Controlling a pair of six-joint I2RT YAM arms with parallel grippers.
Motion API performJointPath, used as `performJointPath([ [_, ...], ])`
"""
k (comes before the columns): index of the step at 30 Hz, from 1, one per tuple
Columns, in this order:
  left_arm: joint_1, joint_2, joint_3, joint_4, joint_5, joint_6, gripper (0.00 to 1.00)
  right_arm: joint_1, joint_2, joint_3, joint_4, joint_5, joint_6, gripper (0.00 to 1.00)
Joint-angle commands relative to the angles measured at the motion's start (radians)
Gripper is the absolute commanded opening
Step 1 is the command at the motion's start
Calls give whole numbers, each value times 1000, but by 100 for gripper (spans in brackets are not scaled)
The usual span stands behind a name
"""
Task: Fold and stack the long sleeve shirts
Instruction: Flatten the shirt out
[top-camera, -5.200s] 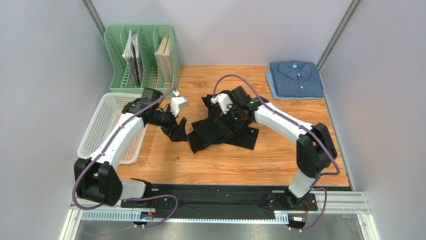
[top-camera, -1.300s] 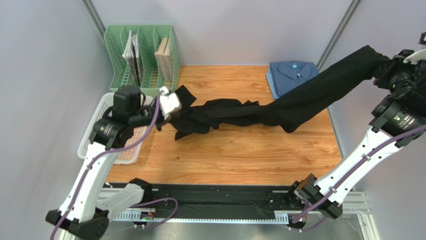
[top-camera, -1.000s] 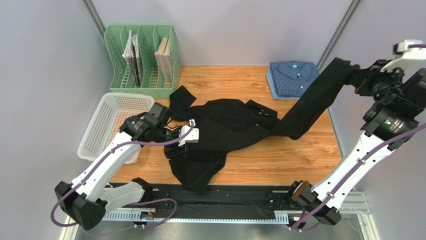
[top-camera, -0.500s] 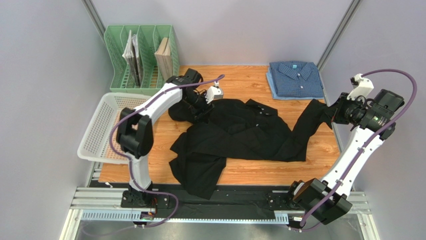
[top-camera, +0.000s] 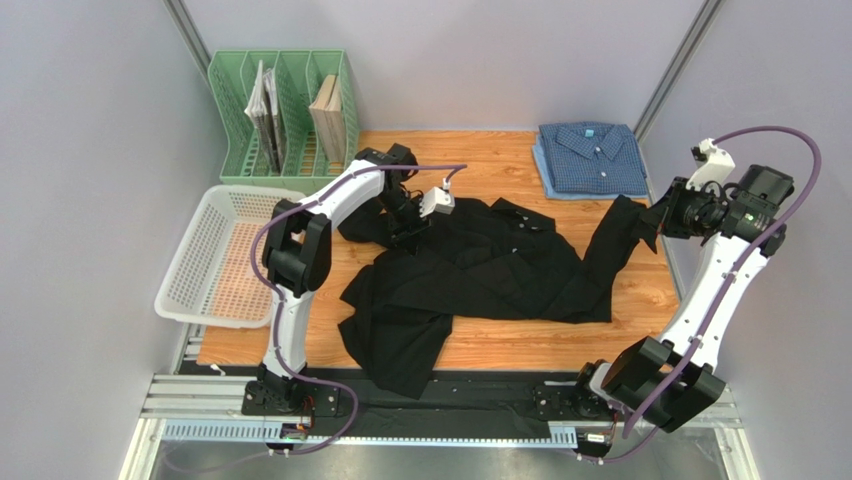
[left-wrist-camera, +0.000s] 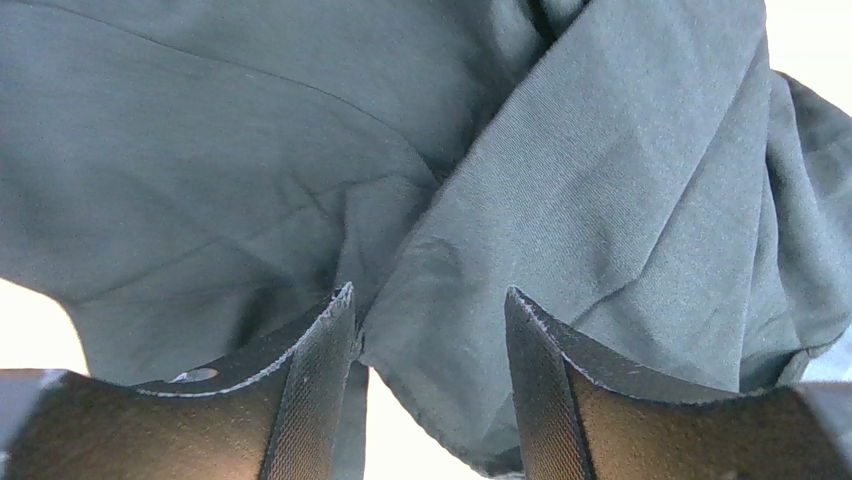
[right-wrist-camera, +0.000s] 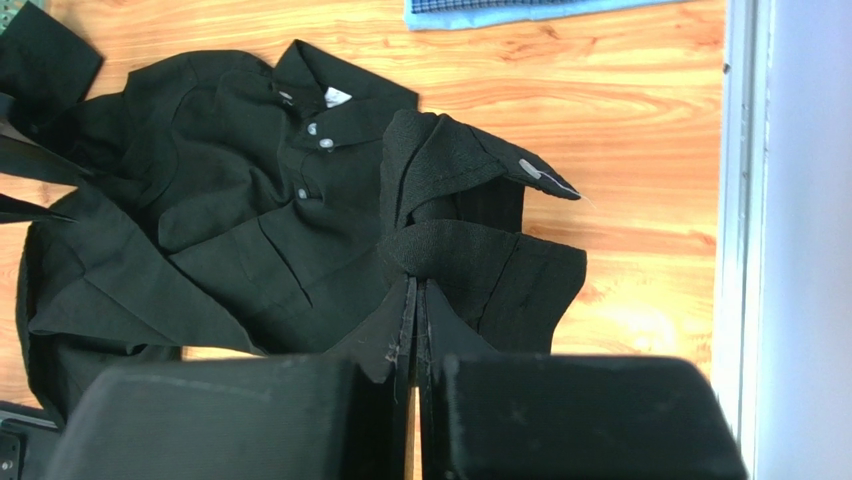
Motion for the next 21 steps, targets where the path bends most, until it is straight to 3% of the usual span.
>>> performJointPath([
  [1,-11,8,-29,3,2,61,59,56,15,63,72,13,52,0],
  [2,-12,13,-31,13,-3,54,57,70,19,67,79,18,59,0],
  [5,-14,9,-34,46,-14,15,38,124,30,63,123,32,111,0],
  [8,-11,-51,-47,62,-14,-24,5,164,36,78,177,55,175,0],
  [9,-8,-79,-61,73,-17,-33,0,165,42,102,189,47,209,0],
  [14,9,-240,-158,125,-46,-70,0,165,85,222,204,29,264,0],
  [21,17,-258,-137,109,-55,-85,0,165,67,232,212,19,284,0],
])
